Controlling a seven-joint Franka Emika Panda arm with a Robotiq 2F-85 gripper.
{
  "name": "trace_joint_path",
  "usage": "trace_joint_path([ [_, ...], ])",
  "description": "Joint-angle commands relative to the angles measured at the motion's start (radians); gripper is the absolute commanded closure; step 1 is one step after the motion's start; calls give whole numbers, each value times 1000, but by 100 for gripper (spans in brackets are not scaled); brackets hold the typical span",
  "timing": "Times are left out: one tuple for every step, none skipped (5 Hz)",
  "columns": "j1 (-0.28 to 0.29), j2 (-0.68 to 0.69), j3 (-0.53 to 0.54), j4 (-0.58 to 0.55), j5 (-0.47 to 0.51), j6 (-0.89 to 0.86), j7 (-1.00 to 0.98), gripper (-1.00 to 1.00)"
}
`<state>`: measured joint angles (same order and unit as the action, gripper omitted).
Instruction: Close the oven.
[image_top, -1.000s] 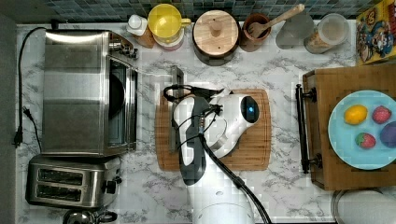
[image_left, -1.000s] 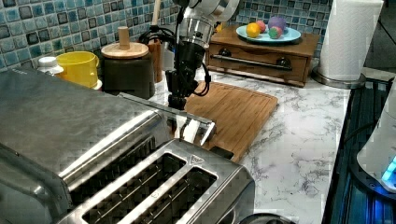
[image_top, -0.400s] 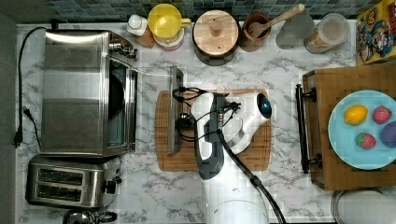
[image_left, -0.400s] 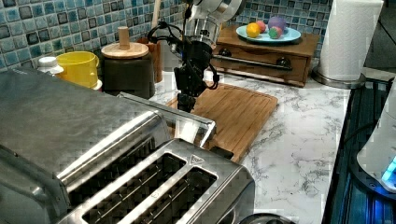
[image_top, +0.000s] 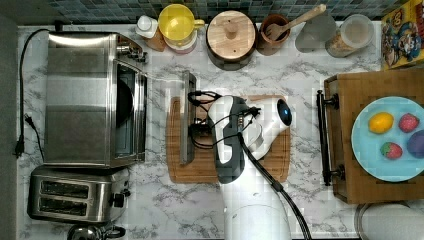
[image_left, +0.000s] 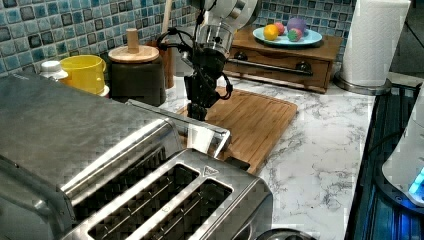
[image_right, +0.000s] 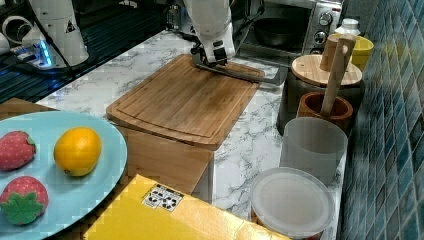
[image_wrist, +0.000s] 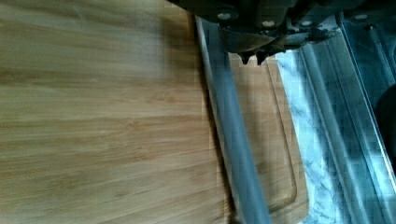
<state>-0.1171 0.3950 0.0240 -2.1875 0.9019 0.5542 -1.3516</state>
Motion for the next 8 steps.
trace_joint_path([
  [112,-131,142,116,104,8,60,100],
  [139,-198,157,116,83,38,82,100],
  [181,-234,180,117,31,101,126,100],
  [163,-264,219,133,36,81,151,100],
  [174,-297,252,159,-45,113,232,100],
  [206,-273,279,214,-256,125,415,100],
  [222,-262,317,259,-455,127,619,100],
  [233,-232,365,319,-702,120,878,100],
])
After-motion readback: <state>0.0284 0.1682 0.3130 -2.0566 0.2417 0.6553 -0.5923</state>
